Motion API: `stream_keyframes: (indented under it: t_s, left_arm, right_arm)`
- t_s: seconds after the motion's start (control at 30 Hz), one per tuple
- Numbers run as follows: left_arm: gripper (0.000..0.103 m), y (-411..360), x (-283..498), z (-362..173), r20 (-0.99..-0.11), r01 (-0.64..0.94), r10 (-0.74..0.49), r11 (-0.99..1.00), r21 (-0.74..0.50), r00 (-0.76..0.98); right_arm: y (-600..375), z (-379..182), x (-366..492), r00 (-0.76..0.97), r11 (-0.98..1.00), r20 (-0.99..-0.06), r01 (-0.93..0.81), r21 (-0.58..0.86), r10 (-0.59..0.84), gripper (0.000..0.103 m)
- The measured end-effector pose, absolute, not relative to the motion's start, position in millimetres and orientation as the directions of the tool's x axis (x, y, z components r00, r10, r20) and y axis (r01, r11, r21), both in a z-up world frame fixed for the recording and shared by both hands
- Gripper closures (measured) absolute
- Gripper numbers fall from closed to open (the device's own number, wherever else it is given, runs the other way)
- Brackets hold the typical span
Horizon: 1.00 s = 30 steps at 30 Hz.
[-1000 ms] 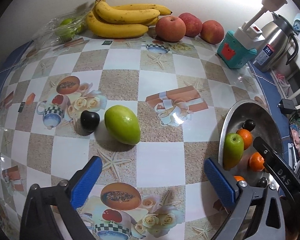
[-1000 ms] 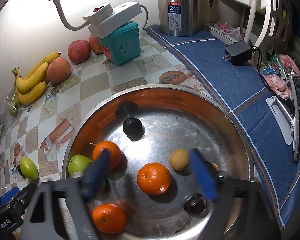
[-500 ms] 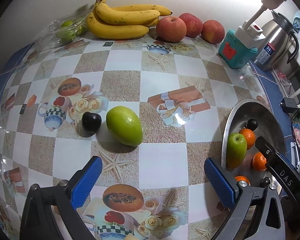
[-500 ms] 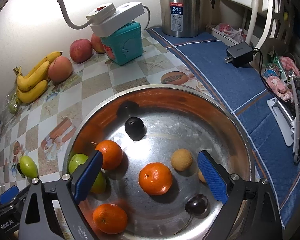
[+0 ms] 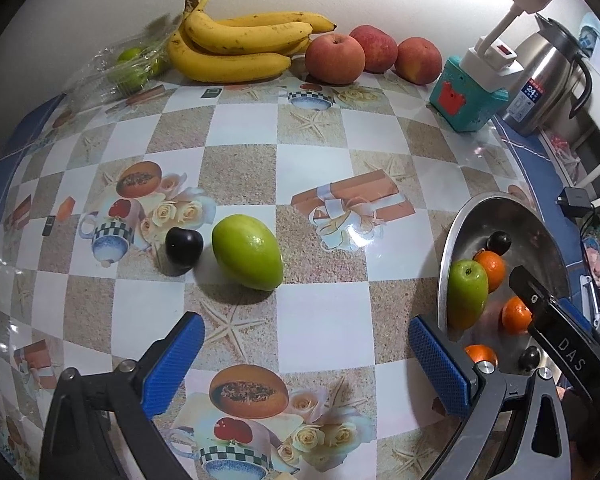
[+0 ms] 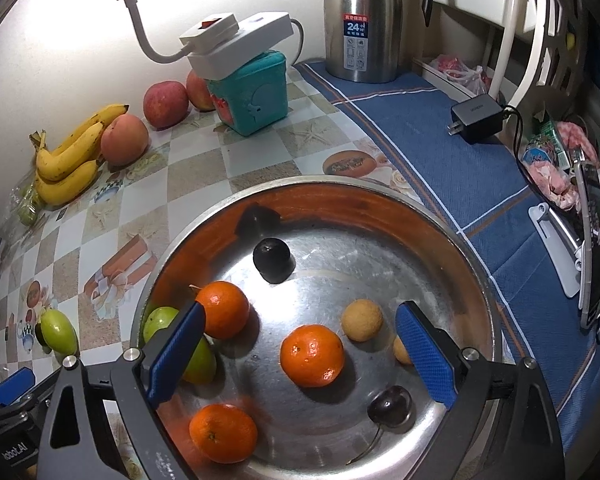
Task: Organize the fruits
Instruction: 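Move both open tools toward the large green fruit and dark plum on the table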
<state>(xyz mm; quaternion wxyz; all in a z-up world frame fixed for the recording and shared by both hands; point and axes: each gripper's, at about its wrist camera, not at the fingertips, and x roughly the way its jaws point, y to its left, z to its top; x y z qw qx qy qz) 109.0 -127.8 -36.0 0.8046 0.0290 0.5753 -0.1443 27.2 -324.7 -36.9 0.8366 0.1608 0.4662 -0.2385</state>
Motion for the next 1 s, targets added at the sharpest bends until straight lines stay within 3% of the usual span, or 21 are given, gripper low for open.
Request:
stream_keyframes:
  t_s: [0.43, 1.0]
  left_arm:
    - [0.000, -102.9, 117.3, -28.5, -0.940, 0.213, -0.182, 0.969, -0.122, 0.288]
    - [0.000, -22.4, 141.6, -22.8, -0.943, 0.066, -0.074, 0.996, -0.055, 0.324]
  right_arm:
    - [-301.3, -30.4, 30.6, 0.469, 0.868, -0.853, 0.495, 0.038, -0.230, 0.007]
    - [-253.0, -27.0, 39.5, 0.494, 0.918, -0.859, 0.390, 0.079, -0.135, 0.007]
